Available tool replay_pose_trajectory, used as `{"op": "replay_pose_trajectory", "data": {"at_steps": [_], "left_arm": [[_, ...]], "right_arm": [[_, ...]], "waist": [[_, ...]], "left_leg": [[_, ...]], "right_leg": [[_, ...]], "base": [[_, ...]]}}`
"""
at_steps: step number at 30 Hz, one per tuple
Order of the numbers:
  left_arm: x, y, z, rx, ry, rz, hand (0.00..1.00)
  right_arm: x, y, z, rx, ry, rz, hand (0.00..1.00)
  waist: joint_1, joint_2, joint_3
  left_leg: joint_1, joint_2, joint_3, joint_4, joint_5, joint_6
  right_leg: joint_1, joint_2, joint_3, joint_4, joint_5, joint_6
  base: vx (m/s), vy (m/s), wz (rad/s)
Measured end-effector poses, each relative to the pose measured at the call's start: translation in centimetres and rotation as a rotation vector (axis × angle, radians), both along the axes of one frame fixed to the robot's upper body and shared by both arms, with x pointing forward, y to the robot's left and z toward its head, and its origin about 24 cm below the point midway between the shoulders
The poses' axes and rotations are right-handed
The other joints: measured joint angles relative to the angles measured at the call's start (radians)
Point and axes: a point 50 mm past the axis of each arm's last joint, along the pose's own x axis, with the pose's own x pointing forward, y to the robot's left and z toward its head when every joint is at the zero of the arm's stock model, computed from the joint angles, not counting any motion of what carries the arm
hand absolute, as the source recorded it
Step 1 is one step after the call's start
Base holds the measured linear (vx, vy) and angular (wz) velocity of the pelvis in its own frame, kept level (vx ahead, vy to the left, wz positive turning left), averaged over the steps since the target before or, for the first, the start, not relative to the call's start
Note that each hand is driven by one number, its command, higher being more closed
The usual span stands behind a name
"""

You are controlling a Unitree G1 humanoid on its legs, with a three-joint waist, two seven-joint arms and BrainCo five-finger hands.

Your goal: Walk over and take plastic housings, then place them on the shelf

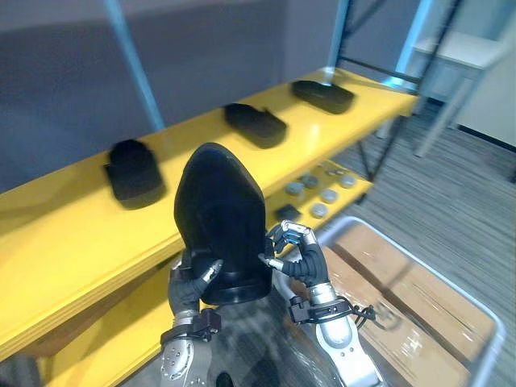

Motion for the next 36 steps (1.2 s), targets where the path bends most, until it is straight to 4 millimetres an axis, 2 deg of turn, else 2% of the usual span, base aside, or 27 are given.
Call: {"op": "replay_pose_trajectory", "data": {"at_steps": [1,3,4,5,6,7,8,10,11,13,14,15,17,19,21,22,23,25,26,27,29,30,31,32,33,34,36], "left_arm": [[-0.4,0.4,0.7,0.050,-0.026,0.036,1.00],[-0.8,0.4,1.3,0.115,-0.045,0.072,1.00],[-0.9,0.4,1.4,0.159,-0.047,0.081,1.00],[-0.8,0.4,1.6,0.199,-0.051,0.090,1.00],[-0.8,0.4,1.8,0.216,-0.056,0.094,1.00],[-0.7,0.4,2.0,0.238,-0.064,0.104,1.00],[-0.5,0.3,2.3,0.272,-0.075,0.114,1.00],[-0.5,0.7,2.3,0.287,-0.069,0.147,1.00],[-0.7,1.4,2.3,0.286,-0.065,0.181,1.00],[-1.0,2.4,2.3,0.280,-0.066,0.221,1.00],[-1.4,3.2,2.2,0.283,-0.058,0.256,1.00],[-2.0,3.9,1.8,0.272,-0.039,0.281,1.00],[-3.0,4.1,1.7,0.241,-0.033,0.288,1.00],[-3.0,3.9,2.0,0.187,-0.060,0.251,1.00],[-2.5,3.0,2.3,0.129,-0.093,0.186,1.00],[-2.0,2.1,2.5,0.092,-0.114,0.134,1.00],[-1.5,1.2,2.5,0.042,-0.128,0.090,1.00],[-1.2,0.8,1.9,-0.010,-0.113,0.059,1.00],[-1.1,0.8,1.4,-0.025,-0.094,0.054,1.00],[-1.0,0.8,1.2,-0.029,-0.087,0.054,1.00],[-1.0,0.9,1.2,-0.028,-0.083,0.058,1.00],[-0.9,1.0,1.3,-0.023,-0.088,0.058,1.00],[-0.9,1.0,1.3,-0.022,-0.092,0.060,1.00],[-0.4,1.3,1.6,-0.003,-0.102,0.059,1.00],[0.0,1.8,1.5,0.028,-0.092,0.060,1.00],[0.0,2.1,1.6,0.041,-0.090,0.063,1.00],[0.1,2.2,1.9,0.073,-0.098,0.043,1.00]], "right_arm": [[0.1,0.2,0.2,0.005,-0.002,0.005,0.00],[0.3,0.1,0.3,0.000,-0.002,0.001,0.00],[0.4,-0.2,0.2,-0.002,0.003,-0.011,0.00],[0.5,-0.3,0.1,-0.002,0.008,-0.019,0.00],[0.6,-0.4,0.0,-0.003,0.012,-0.023,0.00],[0.6,-0.4,-0.1,-0.001,0.017,-0.030,0.00],[0.7,-0.7,-0.1,0.006,0.021,-0.044,0.00],[0.7,-1.7,-0.3,0.015,0.031,-0.087,0.00],[0.6,-3.8,-0.6,0.044,0.047,-0.181,0.00],[0.6,-7.2,-1.0,0.089,0.070,-0.347,0.00],[0.4,-9.3,-1.3,0.120,0.083,-0.450,0.00],[0.3,-10.5,-1.5,0.119,0.092,-0.504,0.00],[0.0,-10.6,-1.9,0.113,0.113,-0.509,0.00],[-0.1,-10.2,-1.8,0.133,0.112,-0.487,0.00],[-0.2,-10.4,-1.4,0.142,0.096,-0.490,0.00],[-0.6,-11.0,-1.5,0.153,0.099,-0.513,0.00],[-0.7,-11.7,-1.7,0.145,0.110,-0.535,0.00],[-0.9,-11.8,-2.1,0.138,0.125,-0.539,0.00],[-1.0,-11.9,-2.1,0.141,0.127,-0.539,0.00],[-1.1,-11.9,-2.1,0.148,0.130,-0.538,0.00],[-1.3,-12.0,-2.4,0.149,0.144,-0.542,0.00],[-1.6,-12.1,-2.8,0.155,0.162,-0.544,0.00],[-1.7,-12.1,-3.0,0.165,0.170,-0.542,0.00],[-1.7,-11.7,-3.7,0.202,0.210,-0.535,0.00],[-1.9,-10.9,-4.1,0.204,0.235,-0.487,0.00],[-1.9,-10.2,-4.1,0.211,0.239,-0.457,0.00],[-1.7,-8.9,-3.6,0.208,0.224,-0.380,0.00]], "waist": [[0.004,0.001,-0.001],[0.004,0.009,-0.006],[-0.003,0.005,-0.006],[-0.008,0.008,-0.004],[-0.009,0.009,-0.003],[-0.009,0.011,-0.002],[-0.022,0.014,0.008],[-0.037,0.016,0.016],[-0.052,0.011,0.018],[-0.057,0.005,0.019],[-0.054,-0.008,0.023],[-0.054,-0.004,0.034],[-0.045,-0.001,0.031],[-0.035,-0.007,0.033],[-0.054,-0.006,0.034],[-0.072,-0.005,0.035],[-0.079,0.006,0.046],[-0.083,0.011,0.051],[-0.088,0.009,0.052],[-0.092,0.009,0.052],[-0.106,0.024,0.048],[-0.107,0.048,0.033],[-0.108,0.065,0.024],[-0.109,0.026,0.036],[-0.104,0.008,0.040],[-0.103,-0.002,0.040],[-0.095,-0.012,0.032]], "left_leg": [[0.011,-0.036,-0.022,-0.011,-0.010,0.018],[0.034,-0.075,-0.066,-0.012,-0.032,0.043],[0.060,-0.103,-0.106,-0.011,-0.045,0.060],[0.086,-0.121,-0.149,-0.009,-0.060,0.076],[0.094,-0.124,-0.168,-0.006,-0.070,0.088],[0.097,-0.122,-0.203,-0.001,-0.078,0.097],[0.108,-0.122,-0.271,0.003,-0.082,0.102],[0.126,-0.131,-0.331,0.005,-0.084,0.103],[0.129,-0.150,-0.388,0.015,-0.087,0.094],[0.133,-0.176,-0.430,0.022,-0.090,0.090],[0.136,-0.205,-0.442,0.030,-0.099,0.084],[0.144,-0.214,-0.441,0.040,-0.118,0.075],[0.124,-0.186,-0.414,0.071,-0.156,0.061],[0.099,-0.166,-0.403,0.093,-0.174,0.049],[0.053,-0.155,-0.386,0.122,-0.210,0.024],[0.014,-0.092,-0.227,0.179,-0.248,-0.004],[-0.001,-0.020,-0.089,0.229,-0.250,-0.016],[-0.012,0.061,-0.026,0.297,-0.240,-0.002],[-0.036,0.104,-0.033,0.374,-0.256,-0.016],[-0.048,0.122,-0.046,0.400,-0.262,-0.025],[-0.072,0.198,-0.117,0.394,-0.261,-0.038],[-0.058,0.228,-0.176,0.324,-0.221,-0.053],[-0.051,0.240,-0.210,0.293,-0.173,-0.055],[-0.053,0.192,-0.241,0.329,-0.227,-0.186],[-0.070,0.155,-0.239,0.366,-0.254,-0.164],[-0.077,0.139,-0.237,0.383,-0.266,-0.152],[-0.068,0.092,-0.205,0.410,-0.303,-0.106]], "right_leg": [[0.011,-0.041,-0.029,0.042,-0.004,0.006],[-0.006,-0.139,-0.040,0.237,-0.013,0.016],[-0.023,-0.217,-0.033,0.408,0.004,-0.010],[-0.063,-0.276,0.017,0.563,0.057,-0.121],[-0.097,-0.279,0.084,0.626,0.034,-0.148],[-0.154,-0.241,0.195,0.696,-0.022,-0.129],[-0.221,-0.140,0.341,0.718,-0.099,-0.106],[-0.244,-0.042,0.438,0.635,-0.145,-0.084],[-0.262,0.030,0.514,0.510,-0.167,-0.073],[-0.272,0.078,0.594,0.381,-0.169,-0.061],[-0.270,0.079,0.620,0.293,-0.124,-0.099],[-0.252,0.076,0.619,0.259,-0.103,-0.077],[-0.224,0.113,0.632,0.173,-0.067,-0.086],[-0.215,0.138,0.640,0.111,-0.035,-0.095],[-0.205,0.134,0.596,0.069,-0.018,-0.094],[-0.197,0.121,0.545,0.064,-0.016,-0.095],[-0.175,0.116,0.509,0.064,-0.017,-0.096],[-0.142,0.096,0.503,0.064,-0.021,-0.094],[-0.132,0.061,0.497,0.066,-0.022,-0.092],[-0.129,0.040,0.493,0.068,-0.024,-0.089],[-0.114,-0.008,0.475,0.071,-0.024,-0.084],[-0.103,-0.022,0.468,0.071,-0.025,-0.039],[-0.094,-0.027,0.463,0.071,-0.031,0.001],[-0.068,-0.086,0.460,0.063,-0.032,0.053],[-0.067,-0.115,0.447,0.052,0.025,0.045],[-0.068,-0.131,0.446,0.052,0.052,0.047],[-0.084,-0.182,0.466,0.057,0.159,0.052]], "base": [[0.24,0.291,0.74],[0.19,0.269,0.87],[0.17,0.279,1.03],[0.17,0.266,1.00],[0.14,0.188,0.89],[0.12,0.074,1.16],[0.11,0.019,1.24],[0.09,-0.037,1.34],[0.09,-0.044,1.43],[0.07,-0.049,1.00],[0.09,-0.093,0.46],[0.08,-0.086,0.23],[0.07,-0.053,-0.34],[0.08,-0.053,-0.25],[0.07,-0.049,0.57],[0.08,-0.034,1.14],[0.10,-0.009,1.12],[0.11,0.108,0.62],[0.10,0.146,0.39],[0.08,0.197,0.32],[0.10,0.351,0.27],[0.14,0.470,0.20],[0.18,0.641,0.23],[0.13,0.529,0.23],[0.11,0.522,0.22],[0.10,0.429,0.15],[0.11,0.372,-0.11]]}}
